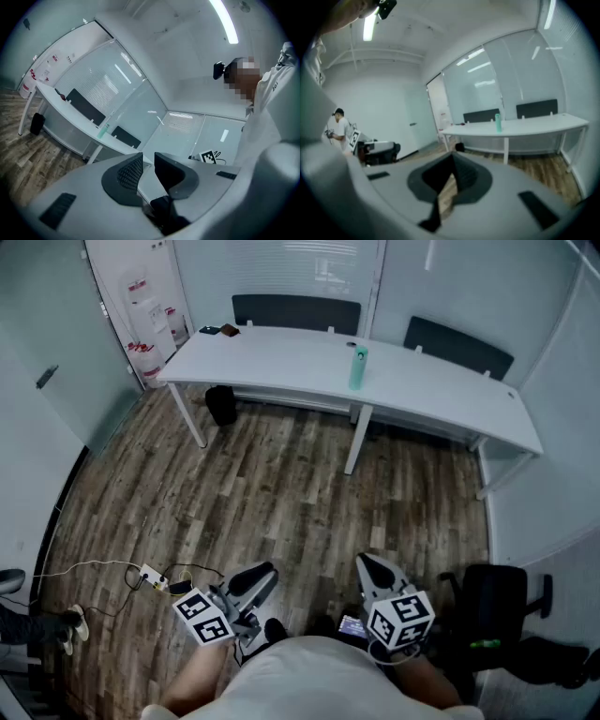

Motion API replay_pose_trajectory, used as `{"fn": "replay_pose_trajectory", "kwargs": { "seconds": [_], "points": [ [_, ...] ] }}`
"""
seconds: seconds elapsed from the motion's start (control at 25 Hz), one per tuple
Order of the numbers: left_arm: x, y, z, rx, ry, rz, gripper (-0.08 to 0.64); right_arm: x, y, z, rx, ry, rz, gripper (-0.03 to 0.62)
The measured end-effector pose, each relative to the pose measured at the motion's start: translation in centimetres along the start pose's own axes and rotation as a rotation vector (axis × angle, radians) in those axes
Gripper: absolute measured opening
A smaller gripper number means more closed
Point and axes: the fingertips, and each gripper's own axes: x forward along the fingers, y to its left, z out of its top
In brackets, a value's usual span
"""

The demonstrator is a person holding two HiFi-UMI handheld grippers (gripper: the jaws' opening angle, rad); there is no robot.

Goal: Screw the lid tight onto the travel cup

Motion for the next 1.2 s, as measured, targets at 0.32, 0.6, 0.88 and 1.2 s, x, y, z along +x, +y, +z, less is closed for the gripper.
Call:
{"fn": "replay_pose_trajectory", "kwargs": {
  "seconds": [0.32, 0.6, 0.88, 1.2],
  "points": [
    [-0.3, 0.2, 0.3, 0.001, -0.006, -0.003, 0.084, 0.2, 0.1, 0.2, 0.0, -0.008, -0.01, 0.022],
    [-0.2, 0.4, 1.0, 0.011, -0.013, -0.01, 0.084, 0.1, -0.1, 0.4, 0.017, -0.023, -0.022, 0.023],
    [-0.2, 0.8, 0.9, 0.008, -0.004, -0.015, 0.084, 0.2, -0.5, 0.4, 0.074, -0.053, -0.024, 0.025],
    [-0.6, 1.3, 0.9, 0.015, 0.018, -0.029, 0.084, 0.7, 0.3, 0.3, 0.067, -0.059, -0.028, 0.043]
  ]
}}
